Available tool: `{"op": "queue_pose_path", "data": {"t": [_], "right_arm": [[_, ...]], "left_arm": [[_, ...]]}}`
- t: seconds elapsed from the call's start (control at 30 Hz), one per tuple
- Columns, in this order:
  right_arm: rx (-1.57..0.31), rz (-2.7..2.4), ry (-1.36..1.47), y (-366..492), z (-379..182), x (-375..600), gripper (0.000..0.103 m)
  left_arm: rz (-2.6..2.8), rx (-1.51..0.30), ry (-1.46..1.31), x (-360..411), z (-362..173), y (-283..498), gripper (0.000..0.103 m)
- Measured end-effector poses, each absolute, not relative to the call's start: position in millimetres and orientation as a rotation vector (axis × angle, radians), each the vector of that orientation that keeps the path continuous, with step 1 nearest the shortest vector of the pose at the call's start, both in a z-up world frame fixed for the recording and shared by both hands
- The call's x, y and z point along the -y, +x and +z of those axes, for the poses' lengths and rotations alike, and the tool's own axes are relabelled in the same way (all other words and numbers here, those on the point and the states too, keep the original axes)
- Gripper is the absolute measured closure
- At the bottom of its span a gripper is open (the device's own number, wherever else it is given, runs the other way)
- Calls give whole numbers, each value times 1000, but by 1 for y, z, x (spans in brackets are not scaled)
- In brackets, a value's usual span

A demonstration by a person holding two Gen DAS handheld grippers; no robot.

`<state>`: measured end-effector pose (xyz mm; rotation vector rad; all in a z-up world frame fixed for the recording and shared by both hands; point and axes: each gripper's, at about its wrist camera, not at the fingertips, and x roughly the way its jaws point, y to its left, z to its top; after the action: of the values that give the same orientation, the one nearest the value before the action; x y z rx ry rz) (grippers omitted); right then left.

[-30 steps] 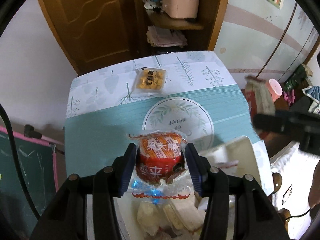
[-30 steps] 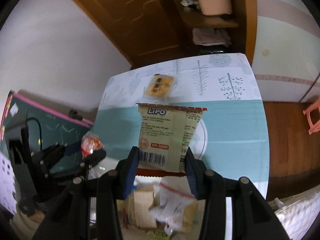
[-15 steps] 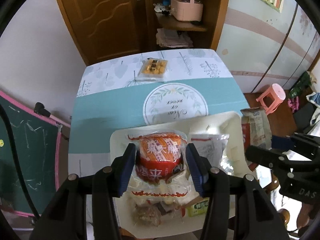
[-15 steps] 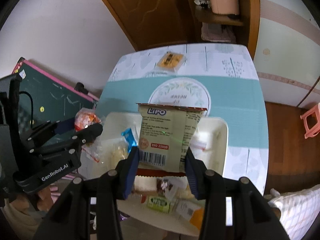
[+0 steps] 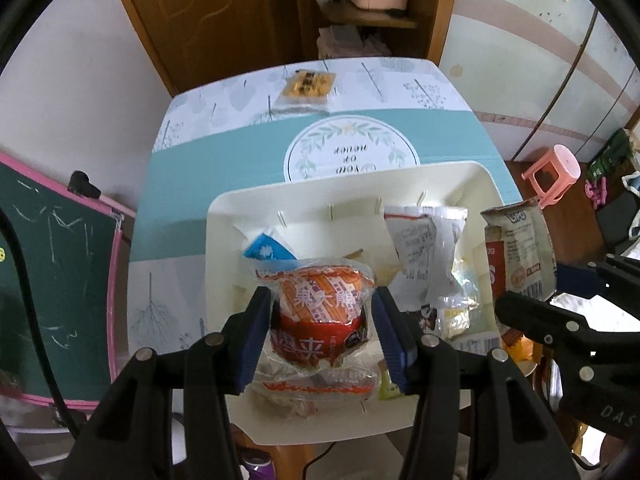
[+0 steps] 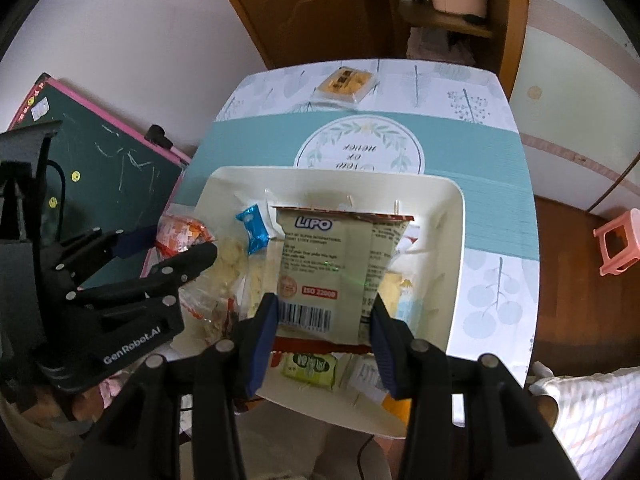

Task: Organize snacks
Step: 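Carry both held snacks over the white tray and open both tools to drop them, then move both tools from the tray toward the yellow cracker packet on the table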

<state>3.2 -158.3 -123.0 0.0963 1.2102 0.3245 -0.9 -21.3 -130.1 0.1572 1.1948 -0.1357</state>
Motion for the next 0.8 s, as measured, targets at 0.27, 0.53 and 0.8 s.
{"op": "queue_pose_path", "data": {"t": [0.27, 0.53, 0.8], "right_arm": [[-1267, 297, 96, 9, -137, 156, 52], [-1263, 250, 124, 12, -140, 160, 26], [-1265, 251, 131, 11, -139, 158, 26]], "left_arm": [[-118, -1224, 129, 16, -141, 1, 33], [-102, -1225, 137, 12, -141, 5, 15], [-91, -1213, 140, 11, -139, 5, 15]]}}
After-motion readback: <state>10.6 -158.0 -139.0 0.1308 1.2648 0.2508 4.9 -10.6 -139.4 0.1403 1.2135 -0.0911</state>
